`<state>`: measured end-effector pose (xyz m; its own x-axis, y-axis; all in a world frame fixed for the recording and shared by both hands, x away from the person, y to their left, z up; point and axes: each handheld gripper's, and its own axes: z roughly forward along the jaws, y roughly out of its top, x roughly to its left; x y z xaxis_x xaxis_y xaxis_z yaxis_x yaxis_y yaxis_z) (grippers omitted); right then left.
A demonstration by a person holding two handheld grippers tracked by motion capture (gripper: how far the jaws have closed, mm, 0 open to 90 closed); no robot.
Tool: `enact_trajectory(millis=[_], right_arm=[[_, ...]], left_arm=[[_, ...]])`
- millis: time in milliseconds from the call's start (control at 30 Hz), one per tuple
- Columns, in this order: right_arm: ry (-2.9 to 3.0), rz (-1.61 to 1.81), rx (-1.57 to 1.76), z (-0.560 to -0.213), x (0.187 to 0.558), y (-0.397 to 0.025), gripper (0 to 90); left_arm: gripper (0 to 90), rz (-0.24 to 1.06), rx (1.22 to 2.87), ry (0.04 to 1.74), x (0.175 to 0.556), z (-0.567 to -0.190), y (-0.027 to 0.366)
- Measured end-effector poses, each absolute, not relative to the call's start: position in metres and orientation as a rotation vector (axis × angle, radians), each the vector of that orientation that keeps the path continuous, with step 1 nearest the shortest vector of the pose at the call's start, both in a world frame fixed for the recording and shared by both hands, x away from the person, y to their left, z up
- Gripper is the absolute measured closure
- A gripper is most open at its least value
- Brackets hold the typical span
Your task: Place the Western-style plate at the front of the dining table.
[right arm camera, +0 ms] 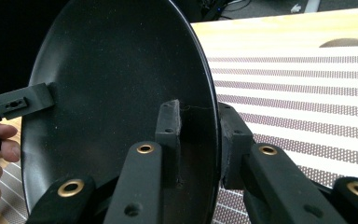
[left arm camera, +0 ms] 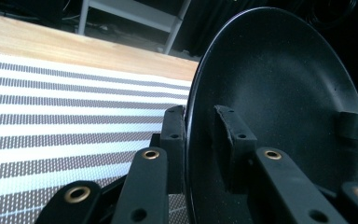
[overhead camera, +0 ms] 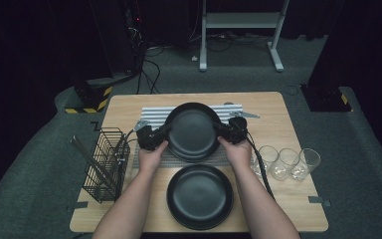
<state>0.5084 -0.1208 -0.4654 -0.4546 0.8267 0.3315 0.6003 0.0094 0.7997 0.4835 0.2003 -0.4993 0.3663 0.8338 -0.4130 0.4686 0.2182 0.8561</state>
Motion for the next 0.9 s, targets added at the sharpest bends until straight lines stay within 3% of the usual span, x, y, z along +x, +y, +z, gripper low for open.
enact_trajectory(millis=[900], right_arm=[[2.101, 1.405, 1.552, -0.491, 0.516, -0.122, 71.7]], left_arm=[[74.2, 0.345, 1.465, 1.391, 0.481, -0.508, 0.194]])
